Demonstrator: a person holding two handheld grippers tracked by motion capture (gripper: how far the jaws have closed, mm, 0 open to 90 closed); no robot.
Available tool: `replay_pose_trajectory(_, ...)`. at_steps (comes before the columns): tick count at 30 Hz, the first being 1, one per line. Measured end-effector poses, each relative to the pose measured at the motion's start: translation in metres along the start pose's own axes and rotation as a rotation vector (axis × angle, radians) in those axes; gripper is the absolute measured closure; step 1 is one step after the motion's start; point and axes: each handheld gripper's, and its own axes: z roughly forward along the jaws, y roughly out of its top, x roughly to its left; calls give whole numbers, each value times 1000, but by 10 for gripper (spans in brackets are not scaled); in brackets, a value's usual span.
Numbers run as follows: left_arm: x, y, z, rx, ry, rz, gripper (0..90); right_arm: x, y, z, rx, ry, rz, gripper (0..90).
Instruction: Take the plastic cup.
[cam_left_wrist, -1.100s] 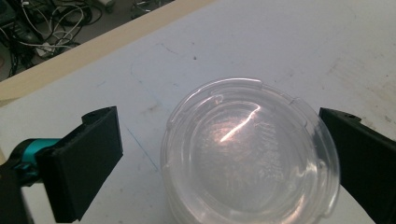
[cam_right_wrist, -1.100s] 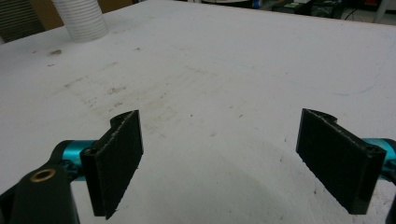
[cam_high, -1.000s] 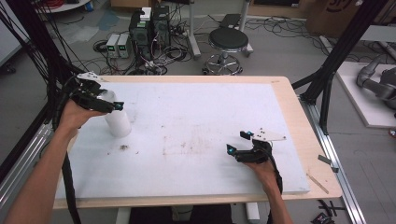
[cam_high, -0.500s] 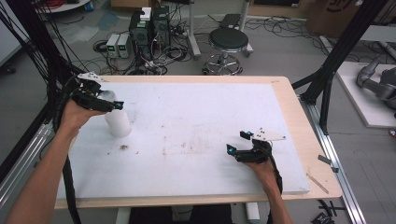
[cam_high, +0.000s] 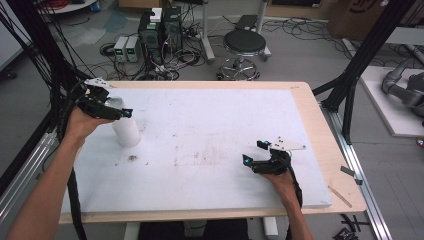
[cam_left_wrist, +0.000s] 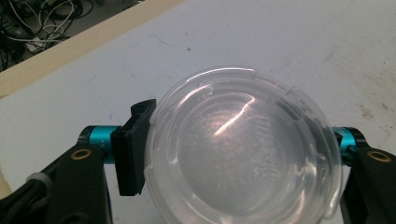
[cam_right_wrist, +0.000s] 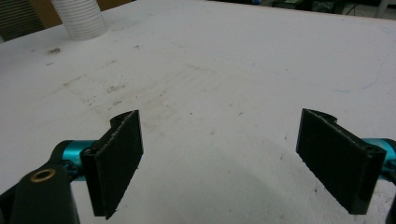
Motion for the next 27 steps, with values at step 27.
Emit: replay_pose_trajectory(27,-3,16,-18,-34,-2,7,374,0,0,0,4,1,2,146)
